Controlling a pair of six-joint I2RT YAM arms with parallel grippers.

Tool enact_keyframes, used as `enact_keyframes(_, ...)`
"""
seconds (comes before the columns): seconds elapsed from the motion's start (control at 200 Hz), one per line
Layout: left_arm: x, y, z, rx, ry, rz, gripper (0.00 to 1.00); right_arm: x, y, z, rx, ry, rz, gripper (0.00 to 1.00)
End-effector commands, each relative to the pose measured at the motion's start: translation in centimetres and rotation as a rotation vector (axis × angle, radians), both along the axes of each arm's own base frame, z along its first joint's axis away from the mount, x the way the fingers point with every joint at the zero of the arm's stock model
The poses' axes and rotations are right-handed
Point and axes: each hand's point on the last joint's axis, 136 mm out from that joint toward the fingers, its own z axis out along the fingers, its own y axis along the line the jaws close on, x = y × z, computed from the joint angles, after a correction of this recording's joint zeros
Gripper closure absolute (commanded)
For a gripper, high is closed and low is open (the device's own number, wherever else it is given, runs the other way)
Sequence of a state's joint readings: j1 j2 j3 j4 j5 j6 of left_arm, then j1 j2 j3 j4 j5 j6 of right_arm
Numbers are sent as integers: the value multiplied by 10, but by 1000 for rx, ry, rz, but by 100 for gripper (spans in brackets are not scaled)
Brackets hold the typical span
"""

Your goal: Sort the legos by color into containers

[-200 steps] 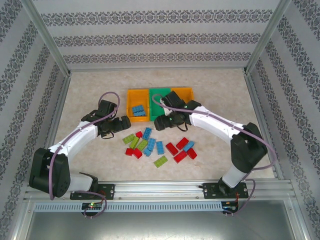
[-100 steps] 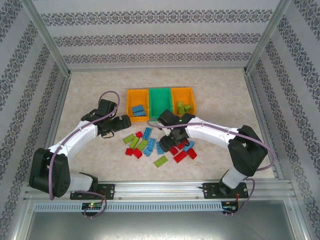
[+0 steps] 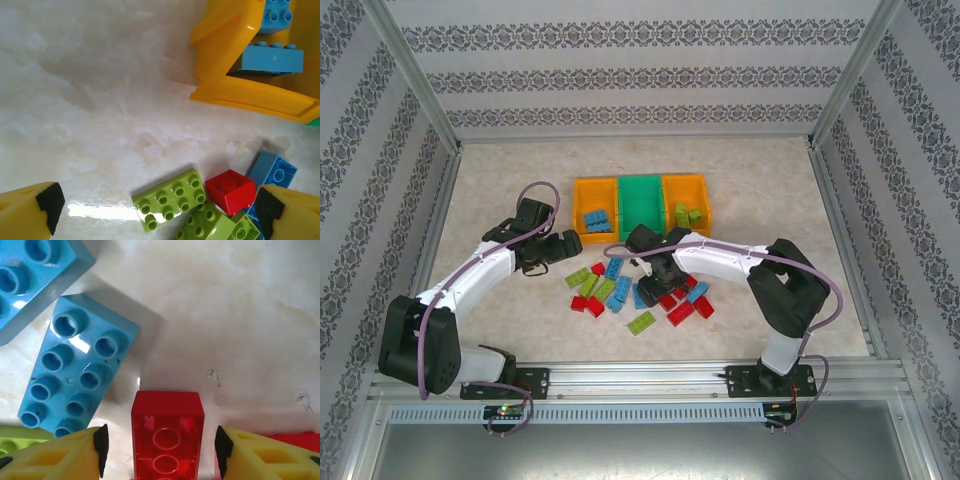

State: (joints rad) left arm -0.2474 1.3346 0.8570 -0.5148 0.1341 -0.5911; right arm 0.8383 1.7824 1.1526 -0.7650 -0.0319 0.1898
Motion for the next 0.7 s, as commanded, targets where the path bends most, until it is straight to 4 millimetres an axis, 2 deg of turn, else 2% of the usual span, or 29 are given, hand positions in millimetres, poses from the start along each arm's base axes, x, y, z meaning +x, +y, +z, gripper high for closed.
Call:
enact_keyframes(0.0, 3, 4, 3, 14, 5, 18, 1, -1, -5, -4, -68, -5, 32, 41)
enact_keyframes(0.23, 2, 4, 3, 17, 5, 18, 1, 5, -6, -3, -89, -27, 30, 50)
enact_keyframes(0.365, 2, 4, 3, 15, 6, 19, 1, 10, -6, 3, -93, -50, 32, 61)
enact_keyframes(0.53, 1, 6, 2, 23, 11, 22, 1, 23, -1, 27, 10, -81, -19, 72)
enact_keyframes(0.694, 2, 6, 2, 22, 9, 24, 1, 43, 1, 57, 121, -124, -80, 72)
